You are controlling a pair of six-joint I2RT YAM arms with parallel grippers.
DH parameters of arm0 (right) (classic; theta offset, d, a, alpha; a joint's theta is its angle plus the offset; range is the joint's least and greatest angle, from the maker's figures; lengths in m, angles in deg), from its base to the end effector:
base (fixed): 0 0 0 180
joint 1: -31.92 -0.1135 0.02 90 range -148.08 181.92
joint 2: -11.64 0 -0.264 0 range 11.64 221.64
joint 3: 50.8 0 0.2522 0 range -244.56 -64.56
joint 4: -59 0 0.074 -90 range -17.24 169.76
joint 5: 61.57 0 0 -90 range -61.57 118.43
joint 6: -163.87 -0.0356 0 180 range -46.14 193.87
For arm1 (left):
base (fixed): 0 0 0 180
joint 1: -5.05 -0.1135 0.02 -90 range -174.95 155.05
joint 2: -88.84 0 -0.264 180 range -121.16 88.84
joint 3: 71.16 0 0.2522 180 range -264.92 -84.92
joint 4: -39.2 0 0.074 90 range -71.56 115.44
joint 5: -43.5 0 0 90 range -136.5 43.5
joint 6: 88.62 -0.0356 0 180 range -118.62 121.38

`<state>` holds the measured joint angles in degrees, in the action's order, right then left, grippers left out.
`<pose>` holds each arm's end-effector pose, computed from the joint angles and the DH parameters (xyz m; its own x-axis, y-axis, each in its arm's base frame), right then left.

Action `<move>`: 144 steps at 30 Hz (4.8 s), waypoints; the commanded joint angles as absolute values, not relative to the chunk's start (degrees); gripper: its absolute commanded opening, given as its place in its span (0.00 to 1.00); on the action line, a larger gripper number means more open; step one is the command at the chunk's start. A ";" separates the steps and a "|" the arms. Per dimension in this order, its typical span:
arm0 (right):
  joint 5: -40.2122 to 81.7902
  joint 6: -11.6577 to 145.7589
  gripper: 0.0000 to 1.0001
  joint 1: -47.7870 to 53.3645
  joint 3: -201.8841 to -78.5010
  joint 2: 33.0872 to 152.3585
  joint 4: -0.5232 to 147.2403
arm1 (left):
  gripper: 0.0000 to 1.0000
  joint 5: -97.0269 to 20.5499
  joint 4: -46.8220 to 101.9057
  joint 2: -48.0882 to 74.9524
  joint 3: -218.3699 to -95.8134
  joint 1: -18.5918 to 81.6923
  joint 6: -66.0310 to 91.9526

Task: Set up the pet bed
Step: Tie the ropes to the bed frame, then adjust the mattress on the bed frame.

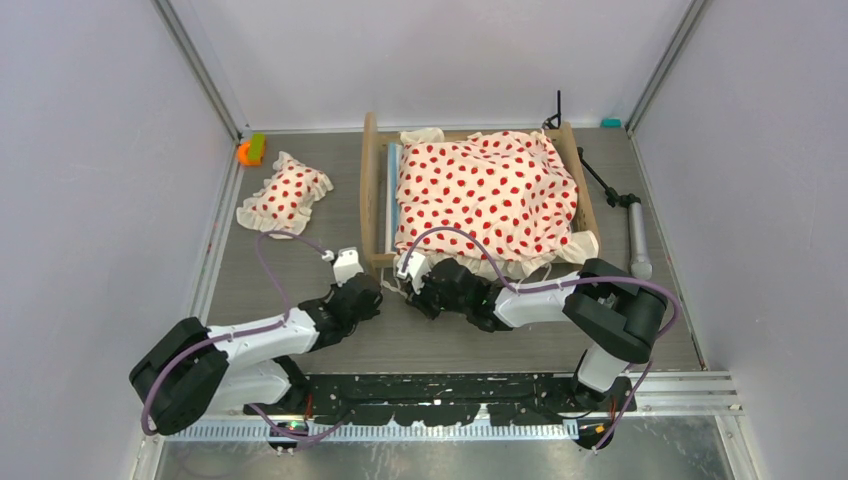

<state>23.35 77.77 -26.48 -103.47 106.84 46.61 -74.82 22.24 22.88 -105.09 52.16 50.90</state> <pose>0.1673 0.2780 0.1510 -0.2021 -0.4577 -0.8658 -0.9043 0.4266 -0.0145 0.1454 -0.1317 0.1414 -0.6628 -0.2703 -0.6983 -0.1095 0.9575 -0.2667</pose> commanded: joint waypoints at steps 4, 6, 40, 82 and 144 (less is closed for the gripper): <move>25.04 76.20 0.00 -26.71 -104.81 107.28 42.88 | 0.00 -77.89 10.94 24.57 -105.14 52.69 55.59; 26.22 75.12 0.00 -26.71 -104.87 107.21 42.53 | 0.00 -79.31 8.60 27.82 -105.51 52.69 56.15; 62.47 46.96 0.00 -26.69 -100.14 92.77 57.21 | 0.00 -82.25 -0.68 41.23 -119.04 35.00 39.40; 48.70 45.85 0.53 -26.76 -102.44 74.56 74.42 | 0.49 -61.24 -3.76 44.27 -122.17 28.96 34.21; 45.46 46.84 0.75 -15.98 -166.14 123.17 108.14 | 0.90 -69.61 10.42 -27.06 -169.12 -0.19 22.55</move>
<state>46.41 46.75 -16.09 -161.09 120.35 105.56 -68.19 9.01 -26.23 -168.62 0.76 22.02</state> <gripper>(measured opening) 0.749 0.899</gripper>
